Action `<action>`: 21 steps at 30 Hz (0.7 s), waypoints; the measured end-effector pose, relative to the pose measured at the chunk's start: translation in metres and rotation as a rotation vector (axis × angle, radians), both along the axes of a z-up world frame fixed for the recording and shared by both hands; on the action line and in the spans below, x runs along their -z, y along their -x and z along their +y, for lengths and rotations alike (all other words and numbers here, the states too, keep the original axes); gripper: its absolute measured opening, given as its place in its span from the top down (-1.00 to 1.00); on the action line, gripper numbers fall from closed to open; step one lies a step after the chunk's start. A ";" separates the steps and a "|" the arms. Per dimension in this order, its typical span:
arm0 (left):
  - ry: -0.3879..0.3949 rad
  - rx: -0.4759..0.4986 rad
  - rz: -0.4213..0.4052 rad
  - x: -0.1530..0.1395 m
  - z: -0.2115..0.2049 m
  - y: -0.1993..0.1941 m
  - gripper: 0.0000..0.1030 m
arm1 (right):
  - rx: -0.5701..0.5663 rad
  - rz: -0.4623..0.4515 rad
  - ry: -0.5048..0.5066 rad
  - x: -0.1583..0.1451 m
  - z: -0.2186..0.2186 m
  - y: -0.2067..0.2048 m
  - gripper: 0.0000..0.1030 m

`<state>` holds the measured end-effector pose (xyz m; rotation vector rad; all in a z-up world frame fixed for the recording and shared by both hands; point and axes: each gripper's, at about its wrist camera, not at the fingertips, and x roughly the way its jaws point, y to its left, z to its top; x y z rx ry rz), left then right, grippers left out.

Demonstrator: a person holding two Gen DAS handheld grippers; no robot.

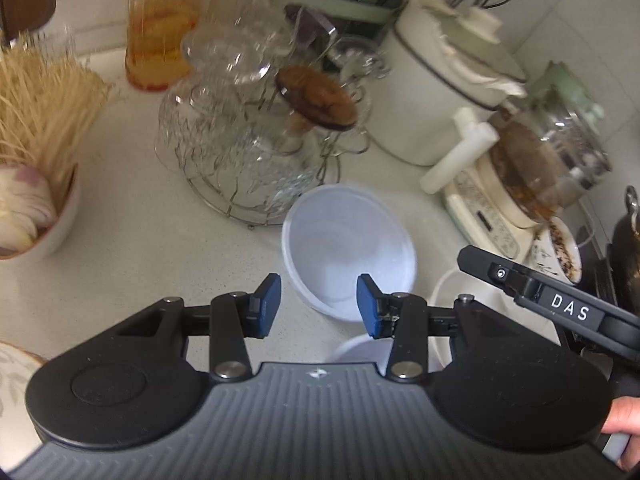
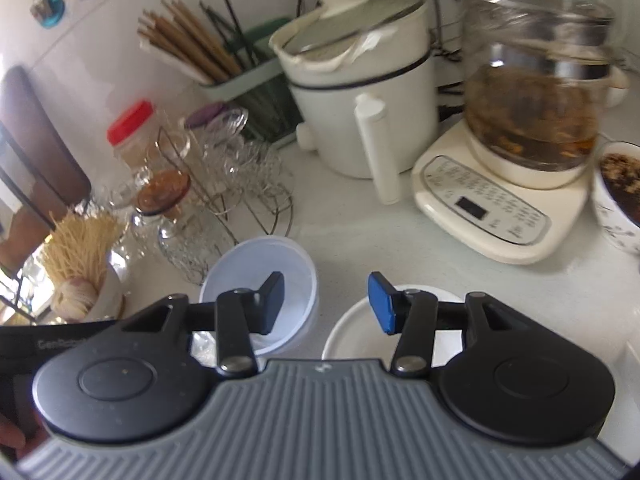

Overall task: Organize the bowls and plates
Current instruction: 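Grasp the plastic bowl rim with the left gripper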

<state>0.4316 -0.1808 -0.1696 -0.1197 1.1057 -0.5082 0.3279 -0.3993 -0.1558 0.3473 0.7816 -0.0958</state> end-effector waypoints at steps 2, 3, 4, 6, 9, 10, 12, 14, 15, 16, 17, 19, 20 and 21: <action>-0.016 -0.010 0.014 0.009 -0.002 -0.009 0.08 | -0.023 0.023 -0.011 0.008 0.002 -0.011 0.04; -0.024 -0.010 0.017 0.012 -0.003 -0.013 0.08 | -0.035 0.032 -0.012 0.012 0.003 -0.016 0.05; -0.029 -0.010 0.019 0.015 -0.004 -0.016 0.09 | -0.046 0.041 -0.010 0.015 0.005 -0.021 0.07; -0.039 -0.015 0.031 0.021 -0.004 -0.024 0.10 | -0.062 0.060 -0.002 0.023 0.008 -0.030 0.13; -0.024 -0.035 0.055 0.030 -0.005 -0.034 0.17 | -0.072 0.104 0.022 0.036 0.013 -0.043 0.29; -0.030 -0.036 0.064 0.033 -0.005 -0.035 0.24 | -0.073 0.112 0.023 0.039 0.014 -0.046 0.31; -0.037 -0.023 0.083 0.039 -0.007 -0.039 0.30 | -0.076 0.126 0.041 0.044 0.017 -0.050 0.33; -0.056 -0.016 0.086 0.043 -0.009 -0.043 0.39 | -0.067 0.140 0.029 0.049 0.017 -0.053 0.43; -0.057 -0.013 0.089 0.044 -0.010 -0.044 0.43 | -0.063 0.143 0.024 0.051 0.017 -0.054 0.49; -0.050 -0.012 0.094 0.046 -0.010 -0.045 0.51 | -0.063 0.147 0.024 0.052 0.016 -0.055 0.49; -0.046 -0.011 0.096 0.047 -0.010 -0.047 0.55 | -0.064 0.146 0.017 0.053 0.016 -0.055 0.52; -0.046 -0.001 0.092 0.047 -0.011 -0.048 0.70 | -0.067 0.141 0.003 0.055 0.014 -0.055 0.60; -0.043 0.003 0.093 0.047 -0.012 -0.048 0.74 | -0.070 0.140 -0.001 0.055 0.014 -0.055 0.68; -0.041 0.005 0.093 0.048 -0.012 -0.048 0.77 | -0.073 0.139 -0.004 0.055 0.014 -0.055 0.74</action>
